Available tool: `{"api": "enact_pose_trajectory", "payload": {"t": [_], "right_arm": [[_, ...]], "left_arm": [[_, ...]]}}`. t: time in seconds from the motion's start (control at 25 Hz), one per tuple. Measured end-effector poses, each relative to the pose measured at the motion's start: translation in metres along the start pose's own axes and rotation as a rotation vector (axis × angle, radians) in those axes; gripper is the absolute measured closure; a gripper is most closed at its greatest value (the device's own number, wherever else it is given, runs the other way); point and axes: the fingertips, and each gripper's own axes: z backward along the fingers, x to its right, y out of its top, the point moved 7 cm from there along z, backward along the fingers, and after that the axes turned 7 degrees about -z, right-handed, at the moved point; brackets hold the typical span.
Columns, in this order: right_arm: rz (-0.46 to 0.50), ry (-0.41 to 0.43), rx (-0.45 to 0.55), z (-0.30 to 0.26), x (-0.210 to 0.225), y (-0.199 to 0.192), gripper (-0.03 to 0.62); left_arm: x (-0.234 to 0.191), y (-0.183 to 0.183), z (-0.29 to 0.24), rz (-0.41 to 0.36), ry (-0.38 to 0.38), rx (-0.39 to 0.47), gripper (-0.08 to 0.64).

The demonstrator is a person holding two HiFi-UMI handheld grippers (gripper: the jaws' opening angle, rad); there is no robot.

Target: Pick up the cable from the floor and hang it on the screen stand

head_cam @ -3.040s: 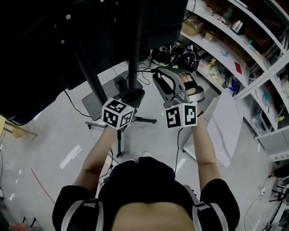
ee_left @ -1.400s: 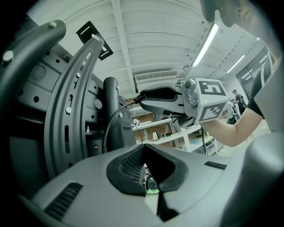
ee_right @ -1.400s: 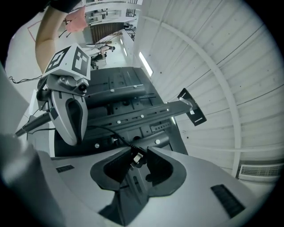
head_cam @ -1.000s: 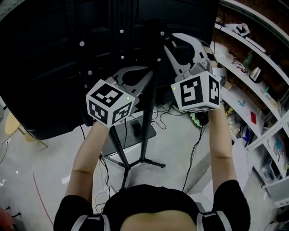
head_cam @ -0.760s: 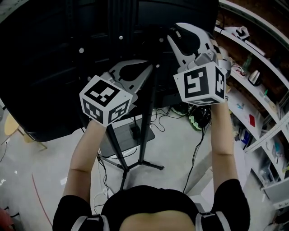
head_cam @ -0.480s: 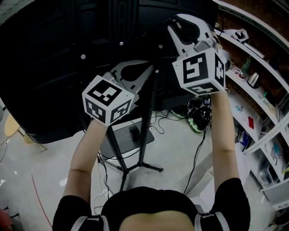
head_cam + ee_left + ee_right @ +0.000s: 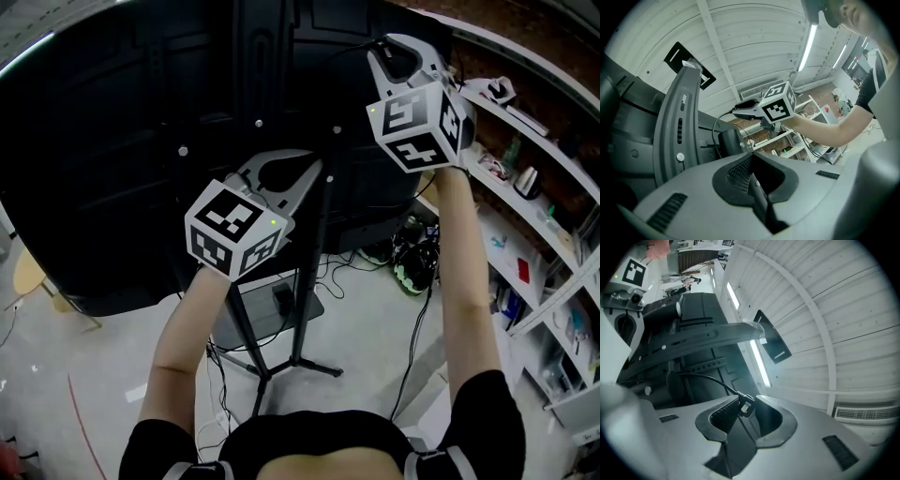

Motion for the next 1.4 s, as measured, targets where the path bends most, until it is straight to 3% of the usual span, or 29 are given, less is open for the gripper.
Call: {"api": "enact_pose_trajectory", "payload": {"t": [0.32,0.72,1.04,1.4], "right_arm": [[-0.119,-0.03,-0.1,0.007,0.01,-0.055,0.463],[-0.268,0.033,-0.184,0.056,-0.053,-0.129,0.463],[-0.293,0.093,-0.142,0.086,-0.12,-0.129,0.463],[-0.39,0.113,-0.086,0.104,-0.163,-0.111,0.46]], "left_arm": [[0.005,-0.003,-0.008,0.013,-0.009,0.004,0.552],[0.022,-0.011,-0.01,-0.015,-0.009,-0.012,0.553],[0.043,-0.032,0.008,-0.022,0.012,0.008,0.552],[0.092,-0.064,0.03,0.039,-0.052,0.0,0.552]]}}
